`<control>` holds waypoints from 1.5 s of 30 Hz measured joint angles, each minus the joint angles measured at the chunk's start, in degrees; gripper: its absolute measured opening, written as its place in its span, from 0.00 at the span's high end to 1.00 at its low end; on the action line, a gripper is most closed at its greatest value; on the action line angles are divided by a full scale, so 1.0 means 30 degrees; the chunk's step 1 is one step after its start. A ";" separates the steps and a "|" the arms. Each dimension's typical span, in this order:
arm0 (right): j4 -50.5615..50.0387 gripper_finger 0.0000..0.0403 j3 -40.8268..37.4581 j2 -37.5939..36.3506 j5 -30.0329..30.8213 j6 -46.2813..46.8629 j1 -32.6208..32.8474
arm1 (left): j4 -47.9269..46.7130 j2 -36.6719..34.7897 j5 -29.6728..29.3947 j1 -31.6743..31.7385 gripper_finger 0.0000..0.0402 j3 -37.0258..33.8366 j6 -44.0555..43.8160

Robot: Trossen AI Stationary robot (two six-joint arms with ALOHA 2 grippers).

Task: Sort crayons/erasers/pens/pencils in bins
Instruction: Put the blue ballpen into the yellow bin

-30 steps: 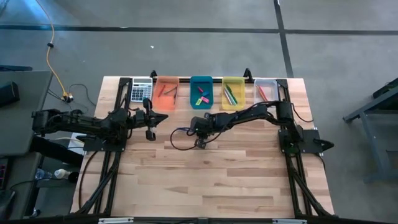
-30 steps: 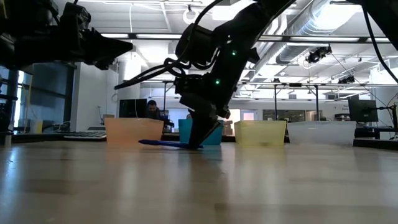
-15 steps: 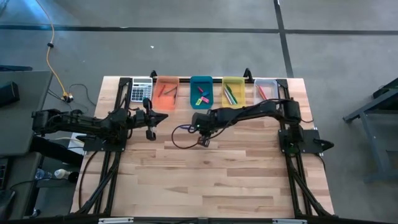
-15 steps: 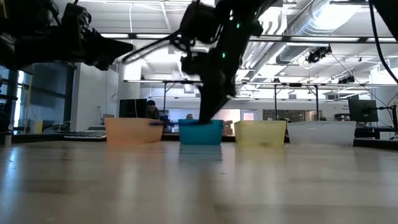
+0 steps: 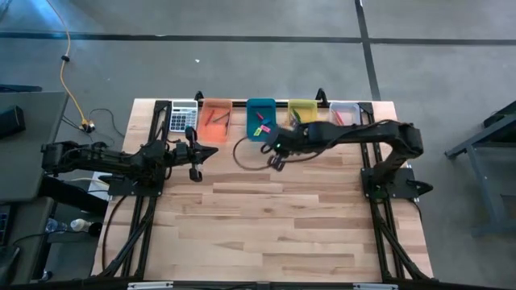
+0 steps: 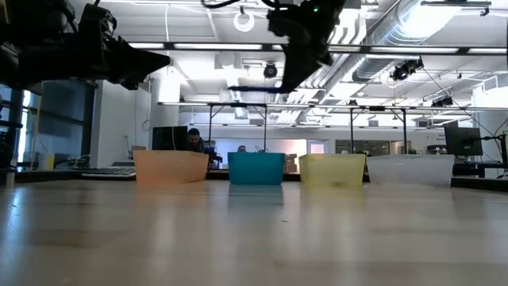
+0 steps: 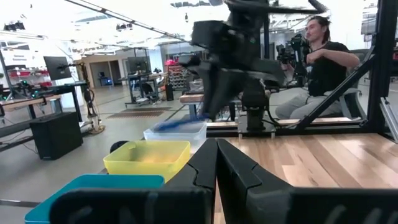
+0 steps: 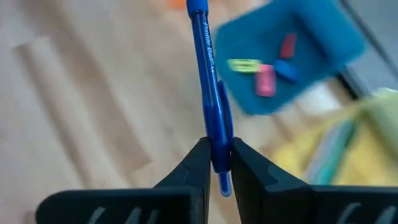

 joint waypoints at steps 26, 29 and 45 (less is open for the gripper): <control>-0.5996 0.92 -0.0029 0.2594 0.0629 0.3958 -0.8216 | -0.0273 0.0000 0.0015 0.0000 1.00 -0.0007 -0.0327; -0.5701 0.92 -0.0029 0.3115 0.0636 0.4007 -0.8339 | -0.0277 0.0000 0.0015 0.0000 1.00 -0.0007 -0.0344; -0.4093 0.92 -0.0029 0.5669 0.0368 0.3521 -0.9885 | -0.0291 0.0000 0.0015 0.0000 1.00 -0.0021 -0.0480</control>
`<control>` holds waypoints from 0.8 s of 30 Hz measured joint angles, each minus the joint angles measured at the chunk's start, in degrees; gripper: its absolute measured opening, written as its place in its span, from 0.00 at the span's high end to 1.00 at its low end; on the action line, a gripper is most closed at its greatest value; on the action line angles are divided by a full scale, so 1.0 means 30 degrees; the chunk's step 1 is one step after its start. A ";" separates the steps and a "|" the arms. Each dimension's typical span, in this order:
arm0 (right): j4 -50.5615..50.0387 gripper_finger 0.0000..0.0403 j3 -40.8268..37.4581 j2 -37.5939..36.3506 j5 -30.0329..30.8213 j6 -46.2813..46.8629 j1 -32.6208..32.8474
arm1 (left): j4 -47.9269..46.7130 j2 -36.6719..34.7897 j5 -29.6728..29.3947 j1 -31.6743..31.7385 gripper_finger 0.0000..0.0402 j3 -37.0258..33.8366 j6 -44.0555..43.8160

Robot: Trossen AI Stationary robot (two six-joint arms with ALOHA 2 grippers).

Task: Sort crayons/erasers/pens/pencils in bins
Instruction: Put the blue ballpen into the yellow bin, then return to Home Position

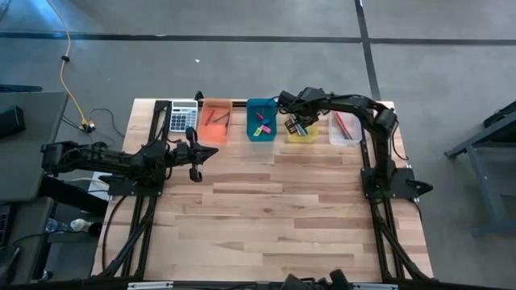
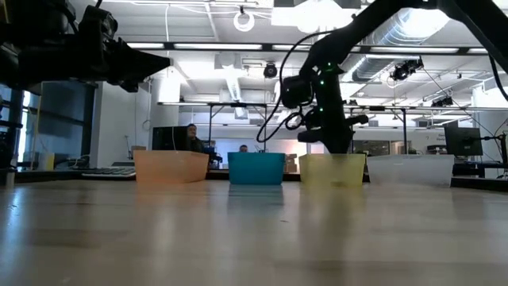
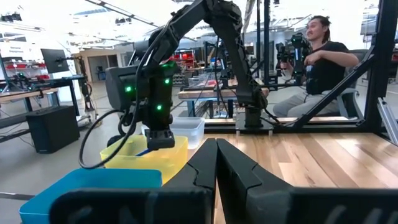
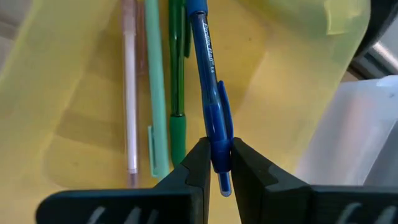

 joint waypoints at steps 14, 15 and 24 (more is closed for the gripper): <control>-0.1408 0.71 0.0000 0.0191 0.0305 -0.0242 0.0105 | 0.0000 0.0000 0.0000 0.0000 1.00 -0.0001 -0.0331; -0.1746 0.69 0.0000 0.0191 0.0315 -0.0608 0.0206 | 0.0000 0.0000 0.0000 0.0006 1.00 -0.0001 -0.0264; -0.2664 0.66 0.0000 -0.1850 0.2667 -0.3705 0.1913 | 0.0000 -0.0007 0.0000 0.0000 1.00 -0.0001 -0.0173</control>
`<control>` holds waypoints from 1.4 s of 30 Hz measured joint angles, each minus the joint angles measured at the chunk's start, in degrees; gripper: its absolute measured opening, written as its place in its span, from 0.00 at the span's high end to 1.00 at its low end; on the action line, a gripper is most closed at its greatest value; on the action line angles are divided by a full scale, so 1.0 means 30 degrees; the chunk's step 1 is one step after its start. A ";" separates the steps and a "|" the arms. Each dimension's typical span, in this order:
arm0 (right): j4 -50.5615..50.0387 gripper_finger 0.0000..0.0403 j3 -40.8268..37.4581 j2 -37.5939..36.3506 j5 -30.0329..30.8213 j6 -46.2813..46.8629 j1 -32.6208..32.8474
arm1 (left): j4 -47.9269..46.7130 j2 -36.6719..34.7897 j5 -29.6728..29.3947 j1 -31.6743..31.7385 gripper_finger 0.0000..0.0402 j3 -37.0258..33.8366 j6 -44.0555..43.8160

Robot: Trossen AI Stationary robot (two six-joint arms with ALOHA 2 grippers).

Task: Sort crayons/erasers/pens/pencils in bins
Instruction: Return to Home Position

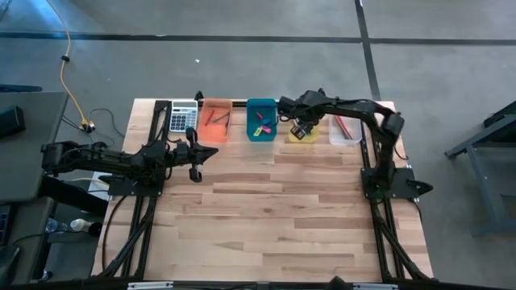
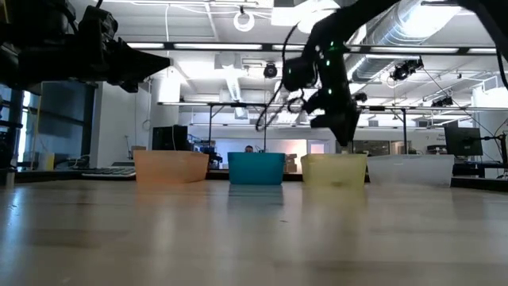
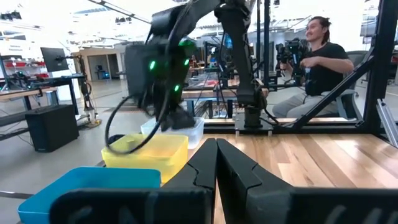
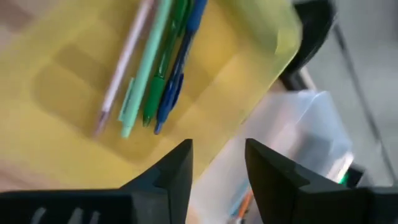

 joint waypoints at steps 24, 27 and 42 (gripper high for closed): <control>1.3801 1.00 -0.3658 -0.5319 -0.0937 -0.8223 0.4811 | -0.0850 0.0000 0.0008 0.0001 1.00 0.0000 -0.0241; 1.9141 1.00 -0.7393 -0.6505 -0.3140 -0.9236 0.4973 | -0.1090 -0.0007 0.0071 0.0000 1.00 0.0000 -0.0323; 3.1566 1.00 -2.1755 -1.5934 -0.8255 -0.9230 0.4819 | -0.1319 -0.1111 0.0514 -0.0535 1.00 0.0000 -0.0317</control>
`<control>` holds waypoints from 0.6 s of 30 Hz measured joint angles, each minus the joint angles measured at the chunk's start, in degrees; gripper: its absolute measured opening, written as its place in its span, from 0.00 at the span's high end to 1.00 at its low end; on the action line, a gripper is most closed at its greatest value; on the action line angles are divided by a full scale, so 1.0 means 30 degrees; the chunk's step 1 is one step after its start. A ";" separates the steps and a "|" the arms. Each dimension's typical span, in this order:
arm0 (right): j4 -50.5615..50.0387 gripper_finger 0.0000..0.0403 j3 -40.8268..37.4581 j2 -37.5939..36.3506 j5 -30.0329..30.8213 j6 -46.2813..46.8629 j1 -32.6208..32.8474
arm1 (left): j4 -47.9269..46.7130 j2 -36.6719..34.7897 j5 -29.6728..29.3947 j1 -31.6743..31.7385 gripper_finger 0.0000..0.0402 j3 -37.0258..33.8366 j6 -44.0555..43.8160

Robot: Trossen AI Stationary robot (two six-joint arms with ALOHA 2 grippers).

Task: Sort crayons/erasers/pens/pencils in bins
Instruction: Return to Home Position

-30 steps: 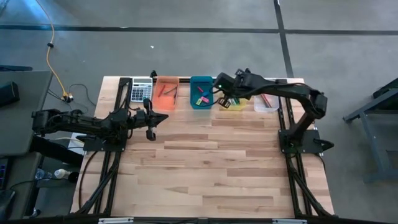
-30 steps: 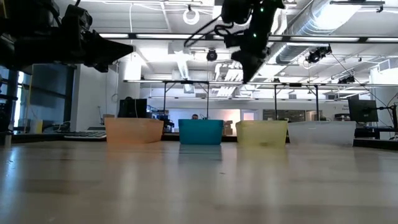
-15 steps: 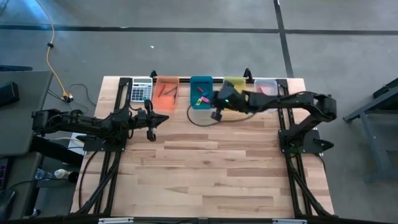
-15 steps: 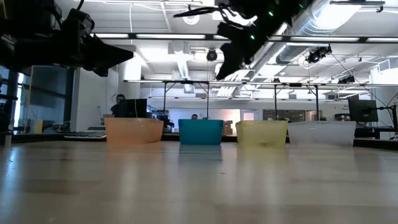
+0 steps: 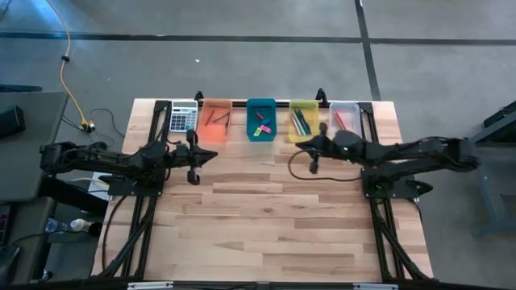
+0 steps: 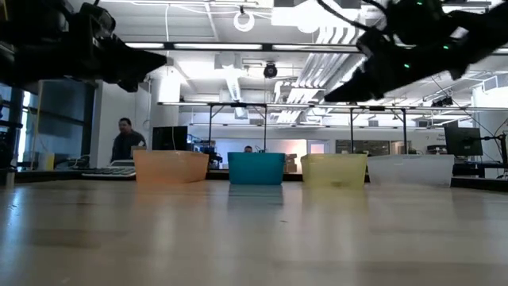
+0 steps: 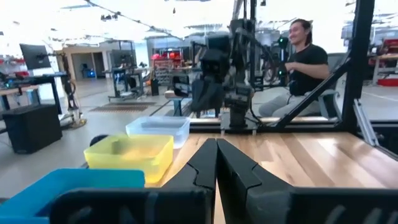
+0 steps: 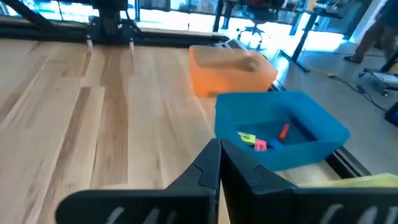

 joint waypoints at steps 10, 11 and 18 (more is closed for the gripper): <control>0.1830 1.00 -0.4538 -0.6463 -0.1583 0.0232 -0.0018 | -0.1622 -0.2243 0.0152 -0.0062 1.00 0.0000 0.0301; 0.2175 1.00 -0.5020 -0.7063 -0.1590 0.0369 -0.0025 | -0.1895 -0.2542 0.0367 -0.0062 1.00 0.0000 0.0091; 0.0982 1.00 -0.6512 -1.0695 -0.1301 0.0405 -0.0292 | -0.4074 -0.4538 0.0374 -0.0011 1.00 0.0007 0.0007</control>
